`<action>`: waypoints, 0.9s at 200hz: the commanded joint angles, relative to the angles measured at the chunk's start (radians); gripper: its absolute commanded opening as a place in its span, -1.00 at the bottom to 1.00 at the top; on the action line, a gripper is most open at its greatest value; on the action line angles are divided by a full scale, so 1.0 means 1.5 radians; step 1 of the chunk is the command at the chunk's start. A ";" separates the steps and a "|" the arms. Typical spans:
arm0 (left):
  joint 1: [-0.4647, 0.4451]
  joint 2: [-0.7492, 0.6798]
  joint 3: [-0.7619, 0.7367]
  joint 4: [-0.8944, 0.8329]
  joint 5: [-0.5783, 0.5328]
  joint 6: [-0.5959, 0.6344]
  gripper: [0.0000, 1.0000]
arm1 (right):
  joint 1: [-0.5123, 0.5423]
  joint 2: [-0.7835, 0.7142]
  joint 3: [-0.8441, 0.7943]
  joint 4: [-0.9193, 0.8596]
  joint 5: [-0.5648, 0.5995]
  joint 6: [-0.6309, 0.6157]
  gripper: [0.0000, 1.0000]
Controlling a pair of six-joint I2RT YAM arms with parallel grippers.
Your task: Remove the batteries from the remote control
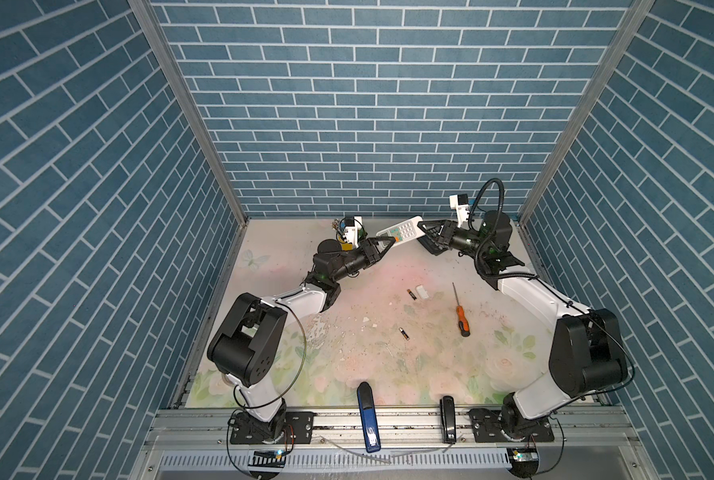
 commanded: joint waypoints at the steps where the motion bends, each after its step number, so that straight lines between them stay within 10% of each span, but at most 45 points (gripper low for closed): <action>1: 0.003 -0.025 0.006 0.055 0.010 0.018 -0.51 | 0.001 0.007 -0.021 -0.008 -0.006 -0.011 -1.00; 85: 0.003 -0.017 0.006 0.084 0.011 0.007 -1.00 | 0.001 0.021 -0.020 0.005 -0.007 -0.003 -1.00; 132: 0.009 -0.027 0.007 0.064 0.025 0.043 -1.00 | -0.007 0.007 -0.022 -0.018 0.004 -0.005 -0.23; 180: 0.012 -0.043 0.018 0.016 0.047 0.088 -1.00 | -0.020 -0.030 -0.013 -0.096 0.018 -0.047 0.08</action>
